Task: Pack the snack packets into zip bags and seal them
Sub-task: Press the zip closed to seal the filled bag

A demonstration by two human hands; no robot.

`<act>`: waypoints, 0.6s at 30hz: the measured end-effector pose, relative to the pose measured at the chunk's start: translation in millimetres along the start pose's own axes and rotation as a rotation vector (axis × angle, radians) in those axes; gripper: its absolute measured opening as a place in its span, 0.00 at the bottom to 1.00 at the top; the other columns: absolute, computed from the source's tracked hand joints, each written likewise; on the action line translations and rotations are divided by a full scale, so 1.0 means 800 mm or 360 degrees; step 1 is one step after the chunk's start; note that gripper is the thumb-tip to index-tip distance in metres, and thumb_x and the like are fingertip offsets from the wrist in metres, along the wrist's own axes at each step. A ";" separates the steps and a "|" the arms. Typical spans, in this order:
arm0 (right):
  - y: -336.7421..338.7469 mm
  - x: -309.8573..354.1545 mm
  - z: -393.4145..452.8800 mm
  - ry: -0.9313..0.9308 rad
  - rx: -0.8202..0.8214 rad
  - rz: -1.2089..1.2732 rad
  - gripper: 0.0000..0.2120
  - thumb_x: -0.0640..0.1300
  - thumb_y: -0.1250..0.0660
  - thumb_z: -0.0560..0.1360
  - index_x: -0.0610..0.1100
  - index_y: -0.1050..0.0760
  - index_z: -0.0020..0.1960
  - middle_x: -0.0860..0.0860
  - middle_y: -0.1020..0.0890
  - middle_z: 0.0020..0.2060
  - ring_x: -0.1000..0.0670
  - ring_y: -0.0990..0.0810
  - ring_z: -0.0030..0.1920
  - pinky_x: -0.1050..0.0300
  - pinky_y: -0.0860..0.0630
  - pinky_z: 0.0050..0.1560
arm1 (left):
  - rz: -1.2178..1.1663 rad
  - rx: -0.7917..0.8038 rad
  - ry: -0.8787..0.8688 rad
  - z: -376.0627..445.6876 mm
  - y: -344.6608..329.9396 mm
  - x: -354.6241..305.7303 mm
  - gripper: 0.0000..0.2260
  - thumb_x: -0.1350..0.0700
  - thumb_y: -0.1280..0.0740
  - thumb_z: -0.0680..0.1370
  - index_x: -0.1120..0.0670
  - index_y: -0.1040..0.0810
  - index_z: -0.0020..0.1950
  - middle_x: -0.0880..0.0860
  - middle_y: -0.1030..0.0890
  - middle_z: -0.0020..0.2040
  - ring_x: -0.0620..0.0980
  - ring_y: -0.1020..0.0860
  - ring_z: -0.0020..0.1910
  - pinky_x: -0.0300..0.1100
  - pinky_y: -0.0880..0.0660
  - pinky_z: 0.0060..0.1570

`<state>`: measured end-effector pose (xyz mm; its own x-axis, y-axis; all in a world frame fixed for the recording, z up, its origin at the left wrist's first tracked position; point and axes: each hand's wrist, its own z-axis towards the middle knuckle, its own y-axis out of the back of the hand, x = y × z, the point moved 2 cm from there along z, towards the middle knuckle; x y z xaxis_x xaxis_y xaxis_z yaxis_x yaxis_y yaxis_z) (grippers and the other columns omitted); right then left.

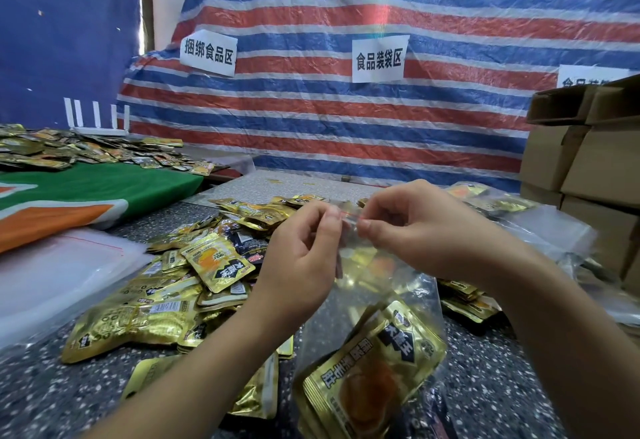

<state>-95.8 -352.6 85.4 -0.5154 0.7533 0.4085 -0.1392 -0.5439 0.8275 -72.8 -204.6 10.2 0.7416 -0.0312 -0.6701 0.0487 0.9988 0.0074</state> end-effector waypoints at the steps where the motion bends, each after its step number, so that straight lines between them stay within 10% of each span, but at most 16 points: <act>1: 0.000 0.000 0.000 0.0006 0.0000 -0.0005 0.10 0.47 0.32 0.79 0.49 0.20 0.39 0.55 0.22 0.29 0.60 0.29 0.28 0.64 0.33 0.29 | 0.0043 0.0004 -0.0046 -0.002 0.000 -0.001 0.15 0.45 0.42 0.80 0.54 0.24 0.42 0.59 0.25 0.32 0.56 0.28 0.27 0.49 0.31 0.27; 18: 0.001 0.008 0.006 0.0095 -0.0167 -0.0051 0.11 0.49 0.30 0.78 0.48 0.20 0.38 0.56 0.24 0.25 0.59 0.30 0.26 0.65 0.35 0.27 | 0.0094 -0.0258 -0.0053 0.002 0.005 -0.015 0.09 0.54 0.36 0.81 0.50 0.19 0.43 0.51 0.18 0.36 0.50 0.20 0.32 0.45 0.24 0.30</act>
<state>-95.5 -346.7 90.6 -0.5584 0.7492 0.3563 -0.2426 -0.5582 0.7935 -80.6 -200.6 19.2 0.7617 0.0291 -0.6473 -0.1021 0.9919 -0.0756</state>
